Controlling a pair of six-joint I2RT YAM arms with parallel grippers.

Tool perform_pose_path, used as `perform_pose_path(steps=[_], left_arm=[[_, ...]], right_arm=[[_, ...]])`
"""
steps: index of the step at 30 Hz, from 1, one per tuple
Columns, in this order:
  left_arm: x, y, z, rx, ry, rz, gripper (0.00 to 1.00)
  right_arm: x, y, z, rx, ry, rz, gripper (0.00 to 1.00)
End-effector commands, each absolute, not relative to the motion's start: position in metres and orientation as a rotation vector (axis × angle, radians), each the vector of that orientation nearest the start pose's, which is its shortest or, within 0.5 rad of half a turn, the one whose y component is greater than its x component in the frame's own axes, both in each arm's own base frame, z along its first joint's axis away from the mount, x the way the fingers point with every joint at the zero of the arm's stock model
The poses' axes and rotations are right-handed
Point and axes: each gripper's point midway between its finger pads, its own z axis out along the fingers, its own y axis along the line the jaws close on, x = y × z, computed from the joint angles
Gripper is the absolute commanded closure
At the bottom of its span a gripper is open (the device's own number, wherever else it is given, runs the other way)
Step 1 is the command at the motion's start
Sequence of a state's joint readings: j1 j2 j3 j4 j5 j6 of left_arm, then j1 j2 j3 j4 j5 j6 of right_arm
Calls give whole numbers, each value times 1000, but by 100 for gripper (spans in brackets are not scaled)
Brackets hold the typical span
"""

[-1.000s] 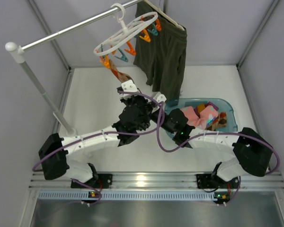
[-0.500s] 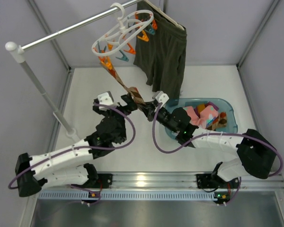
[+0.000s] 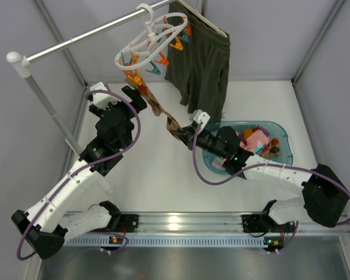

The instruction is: Remove the socks clipped to the hanger

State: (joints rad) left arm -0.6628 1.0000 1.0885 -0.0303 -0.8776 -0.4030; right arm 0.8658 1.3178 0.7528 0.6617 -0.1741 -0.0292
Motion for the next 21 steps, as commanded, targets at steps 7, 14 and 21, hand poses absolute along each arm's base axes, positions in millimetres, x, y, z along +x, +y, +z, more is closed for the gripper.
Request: perform_pose_path(steps=[7, 14, 21], left_arm=[[309, -71, 428, -533, 1419, -125, 5], [331, -76, 440, -505, 1425, -97, 11], [359, -95, 456, -448, 1432, -150, 14]], right_arm=[[273, 372, 276, -837, 1307, 810, 100], [262, 380, 284, -867, 1274, 842, 100], [256, 392, 280, -911, 1273, 832, 100]])
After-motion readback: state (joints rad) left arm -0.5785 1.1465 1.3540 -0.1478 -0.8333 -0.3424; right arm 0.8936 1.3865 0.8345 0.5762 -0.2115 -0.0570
